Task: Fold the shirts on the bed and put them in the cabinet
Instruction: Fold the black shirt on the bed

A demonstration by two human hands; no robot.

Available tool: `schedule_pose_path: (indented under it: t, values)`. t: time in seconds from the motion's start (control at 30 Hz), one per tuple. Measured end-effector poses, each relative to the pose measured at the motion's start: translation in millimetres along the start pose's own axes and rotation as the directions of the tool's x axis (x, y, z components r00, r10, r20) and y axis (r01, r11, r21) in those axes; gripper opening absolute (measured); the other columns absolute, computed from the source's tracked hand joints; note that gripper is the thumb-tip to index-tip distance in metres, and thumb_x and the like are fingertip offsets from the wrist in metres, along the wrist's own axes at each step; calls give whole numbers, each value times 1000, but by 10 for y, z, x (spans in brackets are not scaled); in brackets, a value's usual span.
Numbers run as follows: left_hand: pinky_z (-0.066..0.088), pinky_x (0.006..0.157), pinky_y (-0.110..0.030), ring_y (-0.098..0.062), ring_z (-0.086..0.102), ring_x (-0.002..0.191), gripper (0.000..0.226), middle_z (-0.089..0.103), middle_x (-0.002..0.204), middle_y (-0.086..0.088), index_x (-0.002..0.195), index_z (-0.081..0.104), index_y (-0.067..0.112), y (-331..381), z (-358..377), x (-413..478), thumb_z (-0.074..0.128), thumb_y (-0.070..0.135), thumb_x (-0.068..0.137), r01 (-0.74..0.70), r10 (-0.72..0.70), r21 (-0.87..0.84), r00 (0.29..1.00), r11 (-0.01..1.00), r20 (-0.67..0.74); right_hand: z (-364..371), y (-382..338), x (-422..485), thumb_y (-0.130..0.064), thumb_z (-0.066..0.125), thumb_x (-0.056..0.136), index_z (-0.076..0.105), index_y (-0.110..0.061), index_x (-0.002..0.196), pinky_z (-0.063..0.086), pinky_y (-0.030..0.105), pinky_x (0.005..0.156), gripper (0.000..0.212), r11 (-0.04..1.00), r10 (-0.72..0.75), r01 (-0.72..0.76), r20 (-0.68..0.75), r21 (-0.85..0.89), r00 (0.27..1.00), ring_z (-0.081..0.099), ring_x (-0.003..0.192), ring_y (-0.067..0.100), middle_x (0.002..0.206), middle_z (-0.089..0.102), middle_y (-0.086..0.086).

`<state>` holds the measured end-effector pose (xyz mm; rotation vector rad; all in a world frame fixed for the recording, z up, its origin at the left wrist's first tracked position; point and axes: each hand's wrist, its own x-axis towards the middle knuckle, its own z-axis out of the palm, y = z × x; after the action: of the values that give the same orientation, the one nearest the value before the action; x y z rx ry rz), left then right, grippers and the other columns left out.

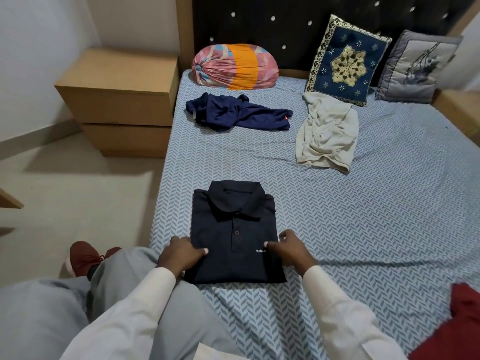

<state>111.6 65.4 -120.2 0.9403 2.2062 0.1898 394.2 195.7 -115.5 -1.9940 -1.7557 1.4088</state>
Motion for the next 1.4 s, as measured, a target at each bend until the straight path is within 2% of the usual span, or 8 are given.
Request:
schedule_pose_path:
  t: [0.17, 0.43, 0.57, 0.73, 0.9, 1.1, 1.27, 1.4]
  values:
    - [50, 82, -31, -27, 63, 100, 36, 68, 113, -9, 109, 60, 17, -3, 61, -140, 70, 39, 82, -82, 87, -190, 996, 978, 19, 72, 153, -153, -41, 79, 68, 51, -19, 85, 47, 30, 63, 39, 999, -25, 25, 24, 27, 999, 63, 76, 17, 85, 68, 3]
    - [51, 98, -43, -21, 64, 108, 78, 63, 125, 1, 142, 28, 33, 120, -104, -3, 72, 26, 78, -202, 204, -534, 977, 821, -55, -47, -209, -27, -20, 71, 88, 39, -26, 124, 48, 24, 65, 48, 969, -149, 150, -22, 199, 989, 62, 75, 10, 84, 61, -4]
    - [46, 105, -41, -21, 57, 120, 63, 54, 137, -5, 136, 45, 25, 154, -162, 230, 73, 17, 79, -260, 242, -447, 965, 856, -98, -128, -385, 119, -13, 67, 91, 42, -30, 125, 59, 45, 86, 46, 947, -220, 195, 74, 256, 973, 70, 94, 26, 104, 68, 8]
    - [47, 105, -43, -20, 55, 122, 59, 52, 134, -3, 130, 54, 30, 254, -283, 400, 73, 29, 75, -305, 304, -417, 950, 856, -69, -167, -528, 198, -12, 68, 92, 55, -23, 125, 48, 17, 58, 37, 951, -271, 237, 170, 198, 947, 59, 92, 15, 118, 57, 0]
    - [39, 109, -33, -24, 46, 126, 69, 34, 136, -8, 146, 44, 24, 353, -203, 293, 75, 22, 84, -341, 346, -278, 938, 898, -35, -95, -501, 295, -16, 71, 88, 64, -21, 113, 47, 18, 69, 27, 963, -270, 269, 200, 32, 942, 61, 94, 11, 118, 63, 2]
    - [37, 108, -30, -26, 39, 137, 79, 31, 150, -9, 152, 36, 17, 413, -149, 192, 72, 7, 83, -339, 335, -309, 940, 888, -70, -52, -535, 274, -18, 76, 81, 54, -23, 135, 48, 34, 103, 58, 951, -285, 301, 168, -76, 944, 52, 123, 17, 137, 47, 1]
    - [39, 111, -35, -27, 34, 142, 90, 25, 157, -6, 157, 24, 19, 454, -186, 80, 69, 5, 80, -364, 357, -309, 931, 879, -79, -14, -638, 126, -15, 78, 77, 40, -13, 149, 41, 27, 106, 81, 910, -296, 336, 185, -243, 937, 46, 131, 22, 142, 37, 5]
    - [39, 97, -22, -23, 27, 146, 95, 15, 161, -2, 157, 20, 21, 449, -278, 33, 71, 4, 80, -400, 402, -330, 913, 855, -66, 15, -800, -67, -19, 76, 78, 32, -13, 152, 42, 33, 107, 86, 819, -404, 430, 151, -381, 902, 46, 131, 28, 152, 26, 9]
